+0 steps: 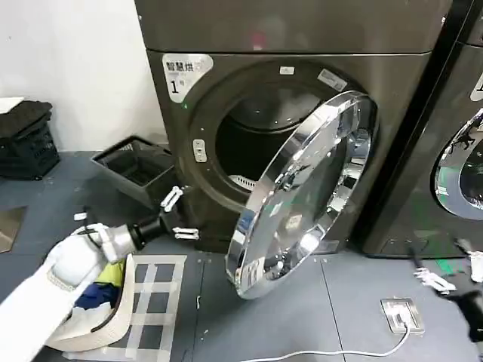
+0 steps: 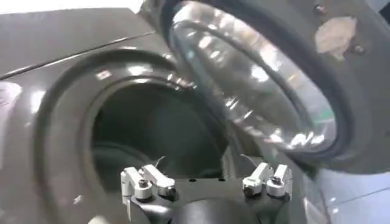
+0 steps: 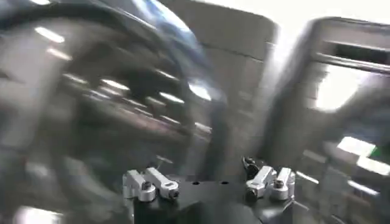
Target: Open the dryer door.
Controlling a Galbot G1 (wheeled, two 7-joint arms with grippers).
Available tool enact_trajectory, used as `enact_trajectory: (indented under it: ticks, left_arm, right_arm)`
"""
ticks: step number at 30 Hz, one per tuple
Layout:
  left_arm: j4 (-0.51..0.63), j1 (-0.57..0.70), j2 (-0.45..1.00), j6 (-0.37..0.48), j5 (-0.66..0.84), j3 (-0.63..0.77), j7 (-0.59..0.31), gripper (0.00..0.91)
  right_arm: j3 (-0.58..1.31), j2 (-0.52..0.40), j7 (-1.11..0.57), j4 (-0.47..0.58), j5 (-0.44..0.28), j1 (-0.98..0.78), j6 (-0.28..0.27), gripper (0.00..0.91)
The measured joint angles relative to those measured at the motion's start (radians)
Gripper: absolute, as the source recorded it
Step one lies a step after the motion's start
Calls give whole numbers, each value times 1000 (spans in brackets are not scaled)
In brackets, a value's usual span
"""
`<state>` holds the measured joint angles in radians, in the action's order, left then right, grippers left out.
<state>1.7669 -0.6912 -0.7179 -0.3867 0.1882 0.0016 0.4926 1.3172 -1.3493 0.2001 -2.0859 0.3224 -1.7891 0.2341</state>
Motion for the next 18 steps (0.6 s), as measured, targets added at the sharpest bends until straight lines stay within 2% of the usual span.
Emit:
enact_trajectory:
  ticks: [7, 12, 15, 18]
  left_arm:
    - [-15, 88, -36, -3, -1, 119, 5, 907]
    - [-26, 135, -65, -6, -1, 182, 5, 907]
    - [-35, 157, -79, -11, -1, 213, 5, 907]
    - [-48, 181, -95, -18, -2, 243, 5, 907]
  right_arm:
    - [154, -119, -154, 41, -36, 31, -204, 907]
    - [270, -175, -193, 83, -45, 64, -263, 907]
    - [341, -199, -232, 107, -88, 85, -299, 907]
    - [406, -212, -284, 120, -102, 92, -375, 907]
